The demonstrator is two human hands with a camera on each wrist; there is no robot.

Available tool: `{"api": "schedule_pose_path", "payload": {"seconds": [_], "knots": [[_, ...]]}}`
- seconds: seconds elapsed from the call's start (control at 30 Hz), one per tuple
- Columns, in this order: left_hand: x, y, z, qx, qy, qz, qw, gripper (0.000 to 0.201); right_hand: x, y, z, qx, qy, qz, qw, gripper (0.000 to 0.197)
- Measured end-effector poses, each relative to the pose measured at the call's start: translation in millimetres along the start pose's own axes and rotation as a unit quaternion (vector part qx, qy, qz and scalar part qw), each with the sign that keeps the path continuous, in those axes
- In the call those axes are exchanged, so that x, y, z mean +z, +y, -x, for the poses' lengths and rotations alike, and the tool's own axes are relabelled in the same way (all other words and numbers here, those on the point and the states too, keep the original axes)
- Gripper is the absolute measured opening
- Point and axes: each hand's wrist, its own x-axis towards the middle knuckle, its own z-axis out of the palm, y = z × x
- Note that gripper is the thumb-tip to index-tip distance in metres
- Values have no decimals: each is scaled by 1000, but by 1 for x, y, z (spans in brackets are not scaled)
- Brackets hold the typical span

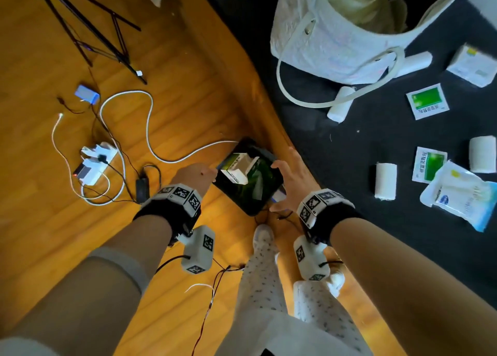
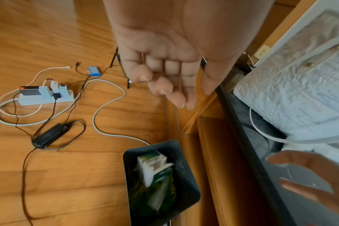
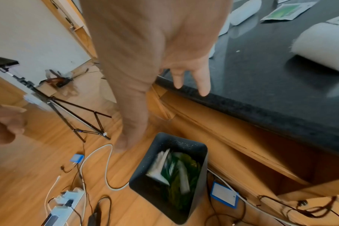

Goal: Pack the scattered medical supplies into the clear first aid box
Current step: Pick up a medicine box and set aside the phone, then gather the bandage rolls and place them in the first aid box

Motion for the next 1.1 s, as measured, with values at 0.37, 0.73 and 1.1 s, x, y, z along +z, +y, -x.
{"api": "schedule_pose_path", "payload": {"seconds": [0.37, 0.73, 1.1], "knots": [[62, 119, 30, 70, -33, -14, 997, 29, -34, 104, 83, 119, 117, -112, 980, 55], [220, 239, 86, 149, -94, -79, 981, 24, -43, 252, 196, 252, 255, -286, 889, 14], [284, 278, 35, 164, 61, -18, 984, 77, -34, 326, 176, 271, 298, -380, 833, 15]]}}
